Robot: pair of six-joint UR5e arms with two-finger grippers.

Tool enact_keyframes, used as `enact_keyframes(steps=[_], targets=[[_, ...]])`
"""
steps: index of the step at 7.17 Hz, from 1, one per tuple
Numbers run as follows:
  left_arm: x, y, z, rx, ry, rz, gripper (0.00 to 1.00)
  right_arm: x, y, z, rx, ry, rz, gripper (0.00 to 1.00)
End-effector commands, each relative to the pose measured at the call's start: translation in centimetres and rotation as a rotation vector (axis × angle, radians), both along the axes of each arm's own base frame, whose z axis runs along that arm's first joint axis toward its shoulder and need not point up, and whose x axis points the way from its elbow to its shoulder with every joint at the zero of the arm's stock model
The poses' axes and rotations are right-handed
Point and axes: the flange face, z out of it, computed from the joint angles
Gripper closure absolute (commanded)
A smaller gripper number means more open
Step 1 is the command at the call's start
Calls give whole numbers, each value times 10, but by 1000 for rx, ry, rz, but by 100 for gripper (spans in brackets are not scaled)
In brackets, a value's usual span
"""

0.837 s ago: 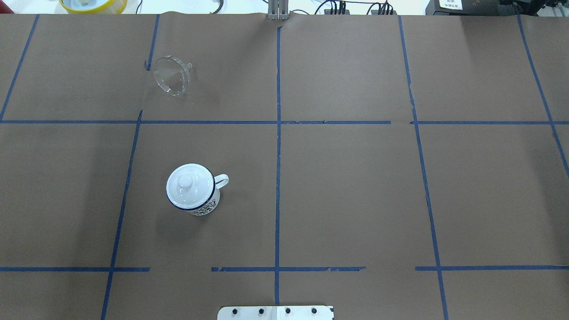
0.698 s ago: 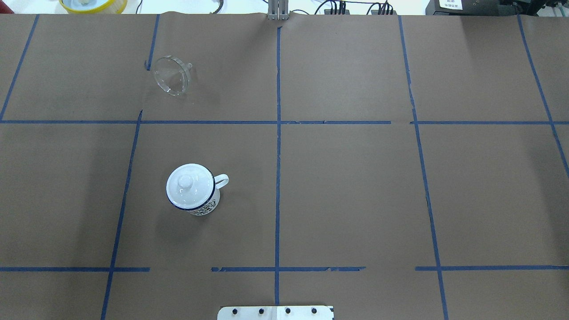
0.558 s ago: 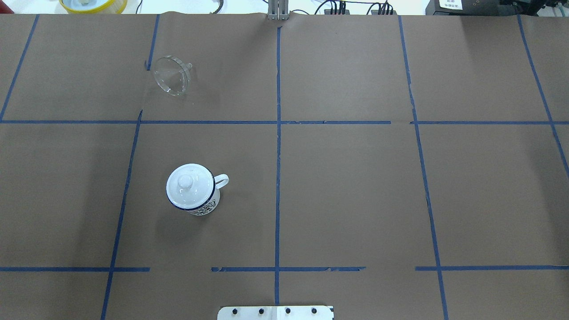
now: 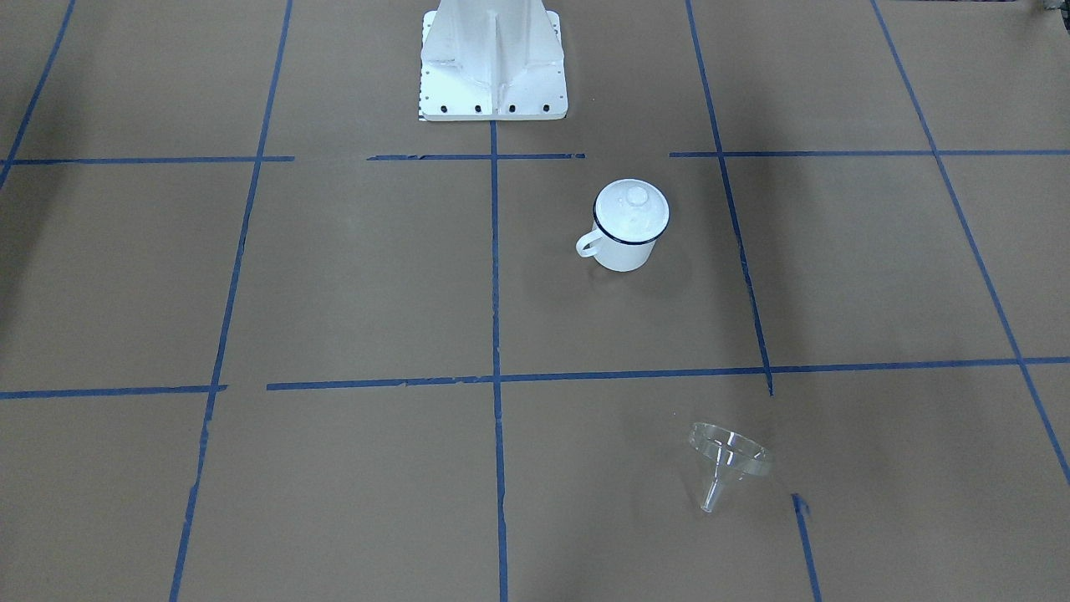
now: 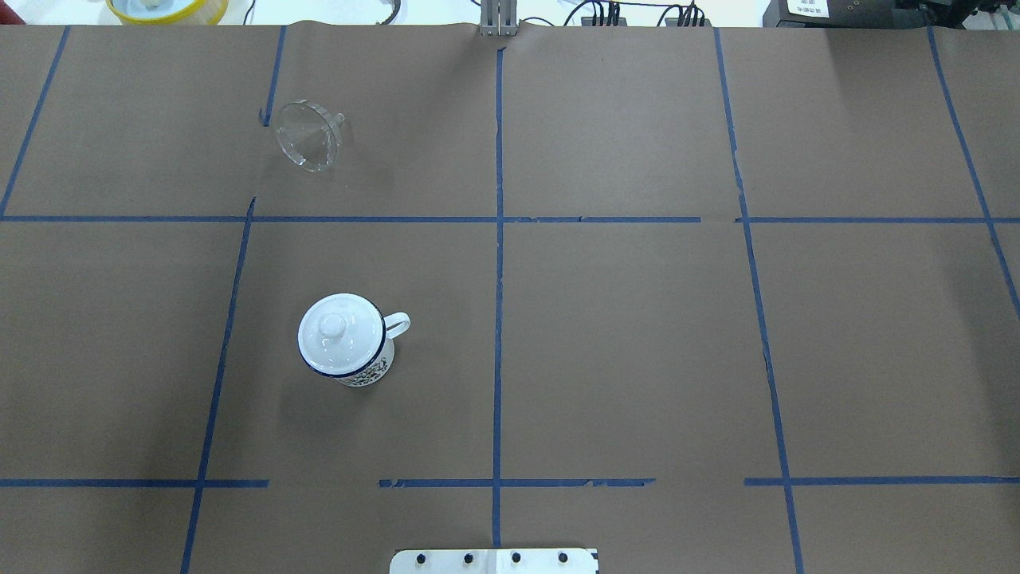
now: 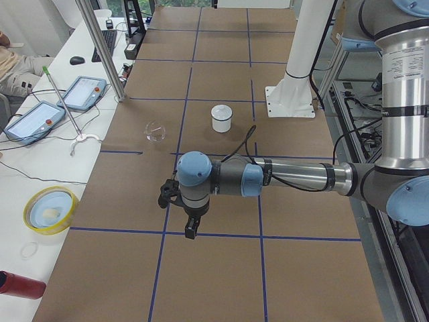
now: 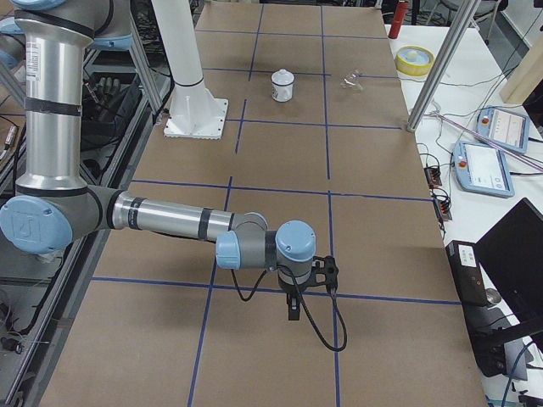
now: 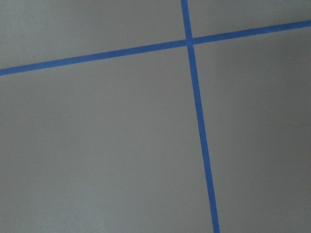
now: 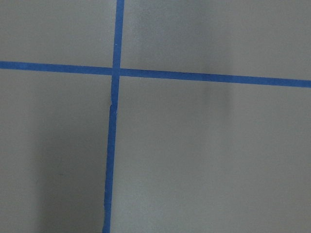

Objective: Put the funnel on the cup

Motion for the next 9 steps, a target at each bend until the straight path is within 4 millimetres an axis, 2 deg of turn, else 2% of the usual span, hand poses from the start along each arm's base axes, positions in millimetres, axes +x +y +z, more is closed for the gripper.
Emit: enact_keyframes(steps=[1,2,3,4,5,6,8,9], targets=[[-1,-57,-75,175,-3,-14,0,0,0,0,0,0,0,0],[-3,-62,-102,213,9,-48,0,0,0,0,0,0,0,0],[-2,-64,-97,248,20,-48,0,0,0,0,0,0,0,0],[6,-60,-106,288,47,-32,0,0,0,0,0,0,0,0],[46,-63,-122,250,87,-35,0,0,0,0,0,0,0,0],[93,-58,-147,159,132,-68,0,0,0,0,0,0,0,0],[203,-31,-226,-64,200,-219,0,0,0,0,0,0,0,0],[257,-24,-267,-148,245,-261,0,0,0,0,0,0,0,0]])
